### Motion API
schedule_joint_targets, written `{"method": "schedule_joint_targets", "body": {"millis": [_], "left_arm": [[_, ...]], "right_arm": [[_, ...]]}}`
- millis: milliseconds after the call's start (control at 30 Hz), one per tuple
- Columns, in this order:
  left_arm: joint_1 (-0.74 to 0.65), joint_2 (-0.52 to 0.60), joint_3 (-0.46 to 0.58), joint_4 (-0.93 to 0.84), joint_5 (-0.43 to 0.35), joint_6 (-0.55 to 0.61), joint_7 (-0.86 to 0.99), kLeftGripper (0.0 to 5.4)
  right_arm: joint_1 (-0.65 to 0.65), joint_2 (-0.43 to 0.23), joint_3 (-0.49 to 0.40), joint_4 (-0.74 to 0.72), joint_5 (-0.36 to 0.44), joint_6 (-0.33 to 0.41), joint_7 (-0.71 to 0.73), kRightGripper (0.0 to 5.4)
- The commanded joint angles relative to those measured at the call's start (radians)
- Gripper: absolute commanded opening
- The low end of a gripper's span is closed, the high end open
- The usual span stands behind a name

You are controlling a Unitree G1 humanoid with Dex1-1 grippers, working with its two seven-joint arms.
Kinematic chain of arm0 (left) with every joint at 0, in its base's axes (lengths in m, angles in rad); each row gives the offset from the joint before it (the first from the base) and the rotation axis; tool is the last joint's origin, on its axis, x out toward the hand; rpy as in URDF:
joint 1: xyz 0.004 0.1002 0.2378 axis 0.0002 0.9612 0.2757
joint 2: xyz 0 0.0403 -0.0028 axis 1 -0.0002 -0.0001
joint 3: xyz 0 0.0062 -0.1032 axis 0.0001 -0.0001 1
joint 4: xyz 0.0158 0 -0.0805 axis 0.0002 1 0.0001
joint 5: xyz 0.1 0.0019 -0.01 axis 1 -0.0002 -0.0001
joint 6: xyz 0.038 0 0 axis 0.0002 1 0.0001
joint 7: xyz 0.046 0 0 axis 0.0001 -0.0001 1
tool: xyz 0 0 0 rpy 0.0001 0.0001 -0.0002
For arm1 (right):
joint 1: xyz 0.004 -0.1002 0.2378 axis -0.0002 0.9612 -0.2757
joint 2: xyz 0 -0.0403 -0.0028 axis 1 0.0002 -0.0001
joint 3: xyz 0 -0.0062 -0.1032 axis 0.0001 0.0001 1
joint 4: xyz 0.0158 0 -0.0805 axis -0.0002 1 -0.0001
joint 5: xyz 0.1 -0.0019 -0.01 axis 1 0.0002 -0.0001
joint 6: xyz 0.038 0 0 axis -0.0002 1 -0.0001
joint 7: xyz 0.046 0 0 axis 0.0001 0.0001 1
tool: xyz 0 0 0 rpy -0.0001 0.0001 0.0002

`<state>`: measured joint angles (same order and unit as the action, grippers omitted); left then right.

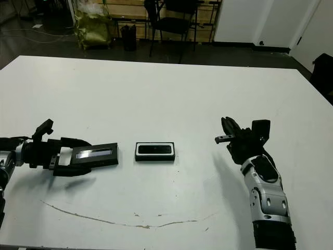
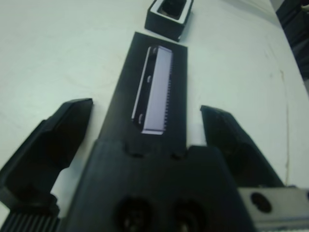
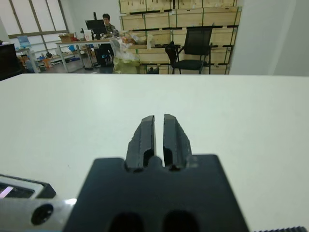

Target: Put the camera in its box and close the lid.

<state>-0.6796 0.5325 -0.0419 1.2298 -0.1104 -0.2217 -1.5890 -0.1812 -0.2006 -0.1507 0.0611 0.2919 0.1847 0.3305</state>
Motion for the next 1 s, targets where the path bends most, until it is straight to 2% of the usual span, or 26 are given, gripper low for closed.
{"method": "schedule_joint_targets", "body": {"millis": [33, 167, 300, 367, 467, 567, 700, 800, 1000], "left_arm": [[-0.002, -0.003, -0.013, 0.025, 0.044, 0.041, 0.024, 5.38], [0.004, 0.003, -0.017, 0.019, 0.061, 0.025, 0.058, 5.38], [-0.008, 0.021, -0.060, -0.008, 0.122, 0.041, 0.143, 5.29], [-0.012, 0.022, -0.061, -0.019, 0.125, 0.082, 0.160, 5.01], [-0.006, 0.023, -0.080, -0.055, 0.147, 0.071, 0.202, 4.30], [-0.014, 0.018, -0.080, -0.046, 0.137, 0.103, 0.156, 3.56], [-0.029, 0.028, -0.122, -0.050, 0.173, 0.094, 0.127, 2.65], [-0.038, 0.038, -0.149, -0.057, 0.195, 0.040, 0.122, 2.43], [-0.061, 0.035, -0.125, -0.027, 0.162, 0.065, 0.055, 2.42]], "right_arm": [[0.010, -0.010, -0.004, -0.004, 0.002, 0.030, -0.005, 0.00], [0.012, -0.006, -0.007, -0.022, 0.014, 0.041, -0.002, 0.00], [0.011, -0.007, -0.006, -0.020, 0.016, 0.037, 0.003, 0.00], [0.011, -0.002, -0.008, -0.025, 0.025, 0.037, 0.005, 0.00], [0.012, -0.006, -0.006, -0.032, 0.028, 0.042, 0.003, 0.00], [0.013, -0.010, -0.005, -0.042, 0.023, 0.063, -0.009, 0.00], [0.008, -0.011, -0.010, -0.009, 0.021, 0.036, 0.007, 0.00], [0.009, -0.015, -0.003, -0.031, 0.005, 0.059, -0.013, 0.00], [0.012, -0.009, -0.006, -0.046, 0.020, 0.058, -0.001, 0.00]]}}
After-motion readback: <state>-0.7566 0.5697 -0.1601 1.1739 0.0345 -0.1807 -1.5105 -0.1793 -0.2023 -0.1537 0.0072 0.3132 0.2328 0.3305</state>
